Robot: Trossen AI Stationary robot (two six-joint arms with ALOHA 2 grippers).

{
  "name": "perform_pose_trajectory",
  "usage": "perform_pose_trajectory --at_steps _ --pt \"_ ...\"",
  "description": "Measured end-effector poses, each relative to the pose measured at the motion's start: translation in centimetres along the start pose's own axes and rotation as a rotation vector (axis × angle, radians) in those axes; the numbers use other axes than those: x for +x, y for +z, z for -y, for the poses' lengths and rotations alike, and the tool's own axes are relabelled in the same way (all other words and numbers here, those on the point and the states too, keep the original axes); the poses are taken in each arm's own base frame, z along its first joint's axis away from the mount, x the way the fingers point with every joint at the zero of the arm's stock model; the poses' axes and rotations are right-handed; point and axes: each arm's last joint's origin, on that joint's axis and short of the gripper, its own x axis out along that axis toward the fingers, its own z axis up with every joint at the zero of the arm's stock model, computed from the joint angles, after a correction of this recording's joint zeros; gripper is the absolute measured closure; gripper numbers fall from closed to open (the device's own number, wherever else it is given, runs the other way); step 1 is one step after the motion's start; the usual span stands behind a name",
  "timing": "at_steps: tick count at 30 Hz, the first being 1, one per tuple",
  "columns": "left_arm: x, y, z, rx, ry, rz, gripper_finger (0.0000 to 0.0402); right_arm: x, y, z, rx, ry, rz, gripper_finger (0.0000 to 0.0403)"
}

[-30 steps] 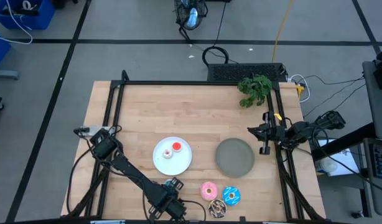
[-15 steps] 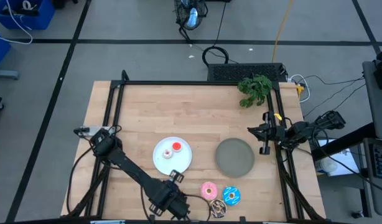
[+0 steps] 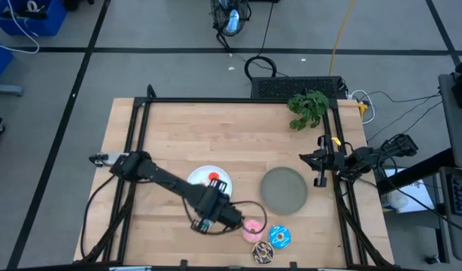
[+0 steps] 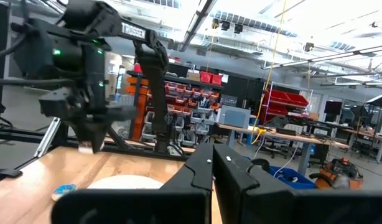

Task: Pick & Place donuts
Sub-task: Put the small black doughnut on the white plate

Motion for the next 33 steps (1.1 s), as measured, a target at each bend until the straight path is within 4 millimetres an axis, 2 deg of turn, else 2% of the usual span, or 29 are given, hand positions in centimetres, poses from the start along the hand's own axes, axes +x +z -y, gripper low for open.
perform_pose_trajectory --at_steps 5,9,13,18,22,28,33 --pt "3.4 0.5 -2.3 0.028 -0.005 0.008 0.0312 0.0 0.0 0.0 -0.001 0.000 -0.002 0.0403" --pt "6.2 -0.1 -4.3 0.016 -0.018 -0.037 0.0312 0.0 0.0 0.0 -0.001 0.000 -0.001 0.0403" --pt "7.9 -0.2 -6.6 -0.030 -0.004 -0.018 0.0312 0.0 0.0 0.0 -0.007 -0.002 0.004 0.0403" --pt "9.3 -0.4 -8.8 -0.105 -0.072 0.024 0.0312 0.0 0.1 0.0 -0.010 -0.002 0.005 0.0403" --pt "9.6 -0.4 -9.1 -0.114 -0.077 0.036 0.0312 0.0 0.1 0.0 -0.025 -0.003 0.005 0.0403" --pt "9.6 -0.1 -8.2 -0.088 -0.095 0.060 0.0312 0.0 0.1 0.0 -0.027 -0.002 0.005 0.0403" --pt "10.4 -0.3 -7.7 -0.073 -0.061 0.047 0.0305 0.0 0.0 0.0 -0.026 -0.002 0.004 0.0403"
